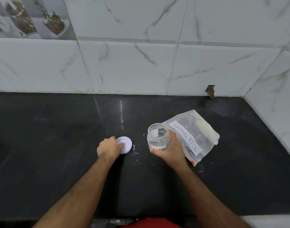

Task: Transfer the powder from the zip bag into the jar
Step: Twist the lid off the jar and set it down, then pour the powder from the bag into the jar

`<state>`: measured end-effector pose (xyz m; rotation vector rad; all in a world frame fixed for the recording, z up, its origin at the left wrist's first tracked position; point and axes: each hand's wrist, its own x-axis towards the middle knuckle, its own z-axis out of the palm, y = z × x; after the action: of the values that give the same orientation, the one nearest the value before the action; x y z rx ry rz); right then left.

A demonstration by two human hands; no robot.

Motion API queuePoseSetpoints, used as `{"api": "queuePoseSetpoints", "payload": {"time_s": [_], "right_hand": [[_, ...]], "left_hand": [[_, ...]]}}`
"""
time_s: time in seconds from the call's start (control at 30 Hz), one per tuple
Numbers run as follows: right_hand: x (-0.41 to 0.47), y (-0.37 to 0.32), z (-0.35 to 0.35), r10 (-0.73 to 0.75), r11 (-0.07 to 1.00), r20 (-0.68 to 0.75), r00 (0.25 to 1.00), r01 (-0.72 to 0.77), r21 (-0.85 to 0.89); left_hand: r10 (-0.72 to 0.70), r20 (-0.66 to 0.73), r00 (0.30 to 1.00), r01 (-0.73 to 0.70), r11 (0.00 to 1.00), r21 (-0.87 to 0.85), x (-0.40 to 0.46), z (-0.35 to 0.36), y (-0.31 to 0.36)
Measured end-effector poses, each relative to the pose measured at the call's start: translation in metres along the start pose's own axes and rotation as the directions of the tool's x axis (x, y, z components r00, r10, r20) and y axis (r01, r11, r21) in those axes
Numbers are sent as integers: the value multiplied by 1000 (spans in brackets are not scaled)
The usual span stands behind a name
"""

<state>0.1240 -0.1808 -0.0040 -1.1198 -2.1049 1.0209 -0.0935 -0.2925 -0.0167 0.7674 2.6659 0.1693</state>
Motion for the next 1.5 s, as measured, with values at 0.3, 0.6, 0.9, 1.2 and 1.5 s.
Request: {"api": "queuePoseSetpoints", "payload": {"time_s": [0.3, 0.6, 0.9, 1.2, 1.5], "right_hand": [[0, 5, 32, 59, 991, 107, 993, -71, 113], [25, -19, 45, 87, 989, 244, 966, -113, 95], [21, -11, 32, 143, 989, 289, 947, -147, -6], [18, -9, -29, 60, 985, -74, 995, -71, -156], [36, 28, -80, 100, 889, -57, 993, -115, -443]], "left_hand": [[181, -151, 972, -229, 880, -417, -13, -12, 11], [325, 102, 940, -85, 515, -853, -15, -3, 24], [259, -34, 965, -201, 652, -731, -18, -2, 20], [277, -554, 785, -607, 522, -599, -67, -48, 84], [373, -234, 898, -410, 512, -755, -84, 7, 160]]}}
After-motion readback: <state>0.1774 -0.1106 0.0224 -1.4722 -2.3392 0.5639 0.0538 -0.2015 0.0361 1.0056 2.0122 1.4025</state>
